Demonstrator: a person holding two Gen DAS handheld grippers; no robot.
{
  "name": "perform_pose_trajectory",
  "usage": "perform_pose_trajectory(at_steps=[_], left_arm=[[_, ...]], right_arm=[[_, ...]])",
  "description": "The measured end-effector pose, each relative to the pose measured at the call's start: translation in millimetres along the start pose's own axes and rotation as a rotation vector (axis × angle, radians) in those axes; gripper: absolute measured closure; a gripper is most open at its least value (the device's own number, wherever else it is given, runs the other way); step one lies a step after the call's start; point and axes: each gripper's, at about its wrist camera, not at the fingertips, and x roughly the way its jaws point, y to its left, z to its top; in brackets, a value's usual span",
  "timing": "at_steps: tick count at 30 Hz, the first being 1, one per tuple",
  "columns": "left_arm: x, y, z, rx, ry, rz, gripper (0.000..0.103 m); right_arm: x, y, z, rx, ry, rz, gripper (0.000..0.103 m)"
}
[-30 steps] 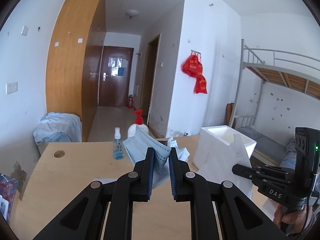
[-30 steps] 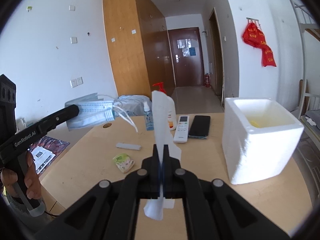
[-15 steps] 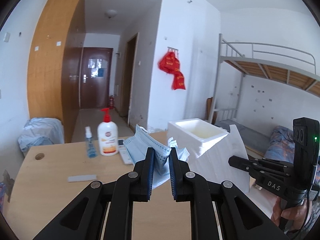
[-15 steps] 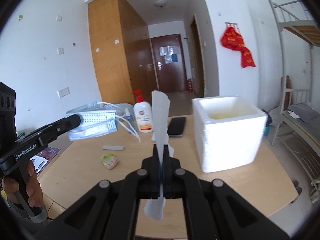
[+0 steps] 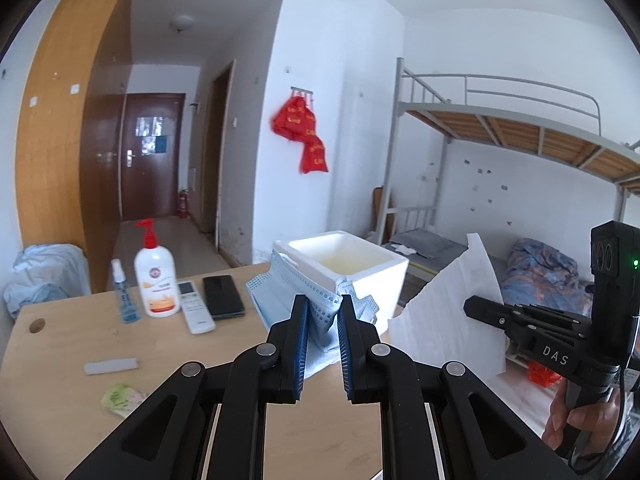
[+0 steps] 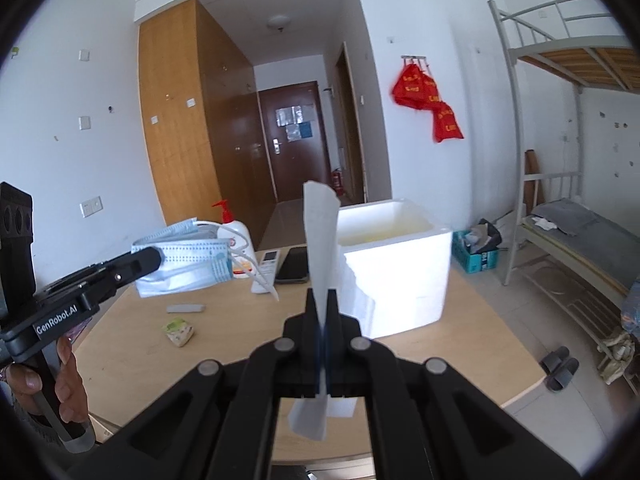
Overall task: Organize soft objects
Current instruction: 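Lift the mask and tissue and carry both tools toward the white foam box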
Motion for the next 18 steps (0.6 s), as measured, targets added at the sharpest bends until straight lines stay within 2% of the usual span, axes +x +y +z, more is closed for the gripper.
perform_pose_trajectory(at_steps=[18], left_arm=[[26.8,-18.2,2.6,0.023,0.033,-0.036,0.088]], right_arm=[[0.3,-16.7,-0.2,0.023,-0.007,-0.038,0.1]])
